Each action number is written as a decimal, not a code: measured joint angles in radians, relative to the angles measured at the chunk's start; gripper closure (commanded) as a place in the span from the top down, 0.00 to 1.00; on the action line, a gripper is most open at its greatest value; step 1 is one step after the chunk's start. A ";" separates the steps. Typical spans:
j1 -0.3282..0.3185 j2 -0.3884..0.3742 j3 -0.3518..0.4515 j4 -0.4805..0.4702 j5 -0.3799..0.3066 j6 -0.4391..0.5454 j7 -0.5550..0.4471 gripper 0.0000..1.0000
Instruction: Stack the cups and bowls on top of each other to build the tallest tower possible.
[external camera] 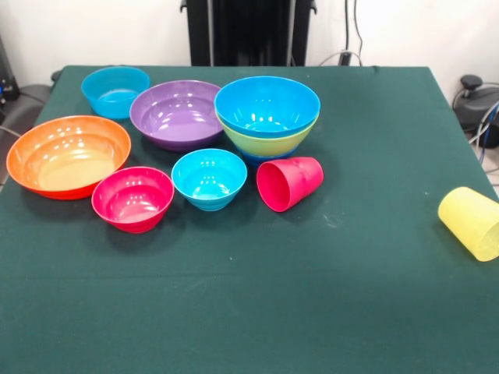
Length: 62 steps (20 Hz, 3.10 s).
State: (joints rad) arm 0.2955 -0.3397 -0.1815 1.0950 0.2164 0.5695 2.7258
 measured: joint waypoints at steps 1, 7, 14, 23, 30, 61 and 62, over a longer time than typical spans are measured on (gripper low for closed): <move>-0.002 -0.003 0.000 0.003 0.000 0.000 0.000 1.00; -0.023 -0.017 0.002 0.019 -0.004 0.000 0.000 1.00; -0.026 -0.017 0.002 0.026 -0.007 0.000 0.000 1.00; -0.029 -0.017 0.002 0.042 -0.010 0.000 0.000 1.00; -0.029 -0.018 0.002 0.079 -0.011 0.000 0.000 1.00; 0.051 0.016 -0.025 0.094 -0.010 0.000 0.000 1.00; 0.052 0.020 -0.027 0.094 -0.010 0.000 0.000 1.00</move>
State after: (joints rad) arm 0.3475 -0.3201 -0.2088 1.1892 0.2060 0.5693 2.7258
